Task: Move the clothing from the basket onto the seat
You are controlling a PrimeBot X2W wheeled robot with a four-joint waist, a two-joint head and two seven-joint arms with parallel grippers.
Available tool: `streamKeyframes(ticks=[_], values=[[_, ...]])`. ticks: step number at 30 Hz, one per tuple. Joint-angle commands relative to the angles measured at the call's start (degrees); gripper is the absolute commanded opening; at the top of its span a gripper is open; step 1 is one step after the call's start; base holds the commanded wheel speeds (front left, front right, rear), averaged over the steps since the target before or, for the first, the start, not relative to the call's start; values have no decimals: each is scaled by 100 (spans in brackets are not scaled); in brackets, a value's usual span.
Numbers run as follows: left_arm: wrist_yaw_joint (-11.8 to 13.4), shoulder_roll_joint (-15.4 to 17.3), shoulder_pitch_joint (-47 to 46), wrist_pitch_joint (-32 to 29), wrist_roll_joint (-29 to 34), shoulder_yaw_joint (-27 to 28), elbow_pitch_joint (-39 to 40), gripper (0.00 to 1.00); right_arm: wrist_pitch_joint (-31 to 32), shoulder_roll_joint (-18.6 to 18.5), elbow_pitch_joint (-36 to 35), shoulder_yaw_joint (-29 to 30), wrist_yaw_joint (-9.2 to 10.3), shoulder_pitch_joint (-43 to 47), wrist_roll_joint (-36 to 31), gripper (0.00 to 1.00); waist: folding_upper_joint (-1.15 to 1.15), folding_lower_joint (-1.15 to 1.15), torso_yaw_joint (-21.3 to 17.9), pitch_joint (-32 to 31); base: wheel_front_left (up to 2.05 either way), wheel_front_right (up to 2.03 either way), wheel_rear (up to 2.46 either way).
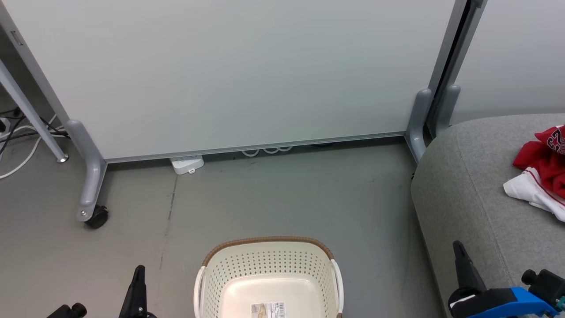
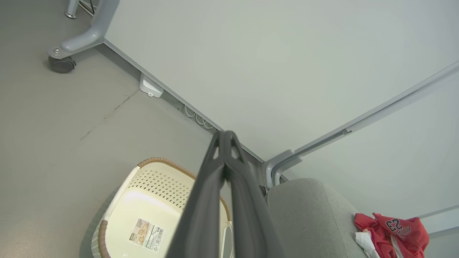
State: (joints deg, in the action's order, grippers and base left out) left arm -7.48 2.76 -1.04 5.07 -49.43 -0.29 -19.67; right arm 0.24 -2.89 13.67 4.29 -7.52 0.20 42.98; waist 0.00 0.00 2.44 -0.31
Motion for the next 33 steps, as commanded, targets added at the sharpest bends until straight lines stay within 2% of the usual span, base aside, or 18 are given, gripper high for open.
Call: streamKeyframes(ticks=[1,33], values=[[-1,23,-155,-36,-133,50,95,0,21,-4,-55,22,1,-148,167,0,0,0,-2,0,0,0,0],[-1,22,-351,-571,-2089,357,328,0,315,-1,-17,121,2,-397,2411,0,0,0,-94,19,0,0,0]])
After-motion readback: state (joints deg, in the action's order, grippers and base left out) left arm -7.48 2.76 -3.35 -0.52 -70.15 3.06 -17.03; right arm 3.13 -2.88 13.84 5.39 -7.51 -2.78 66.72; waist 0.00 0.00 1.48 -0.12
